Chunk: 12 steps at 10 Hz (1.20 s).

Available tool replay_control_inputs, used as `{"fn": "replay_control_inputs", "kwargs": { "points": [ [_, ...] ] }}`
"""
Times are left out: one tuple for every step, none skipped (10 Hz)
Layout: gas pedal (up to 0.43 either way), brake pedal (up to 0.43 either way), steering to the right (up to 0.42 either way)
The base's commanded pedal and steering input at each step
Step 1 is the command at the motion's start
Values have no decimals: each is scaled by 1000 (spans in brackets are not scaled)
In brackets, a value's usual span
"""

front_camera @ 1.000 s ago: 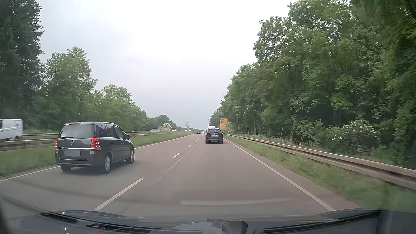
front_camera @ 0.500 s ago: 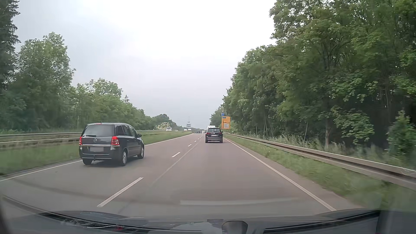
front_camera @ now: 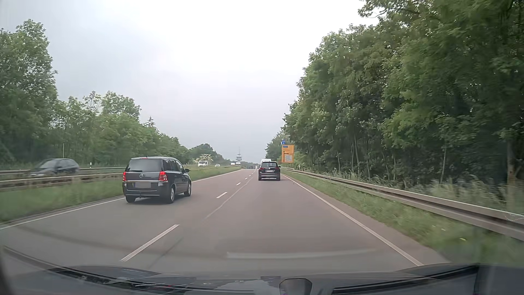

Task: Follow the waypoints while adhering to traffic rules and regulations

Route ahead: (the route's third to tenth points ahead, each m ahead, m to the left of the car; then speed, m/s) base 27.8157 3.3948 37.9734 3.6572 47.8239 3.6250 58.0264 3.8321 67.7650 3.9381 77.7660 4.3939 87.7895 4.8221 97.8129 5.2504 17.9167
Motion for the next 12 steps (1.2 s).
{"fn": "replay_control_inputs", "kwargs": {
  "points": [
    [169, 0, -1],
    [177, 0, -1],
    [177, 0, -1],
    [177, 0, -1],
    [177, 0, -1],
    [177, 0, -1],
    [177, 0, -1],
    [189, 0, -2],
    [189, 0, -2],
    [189, 0, -3],
    [189, 0, -3],
    [189, 0, -3]
  ]
}}
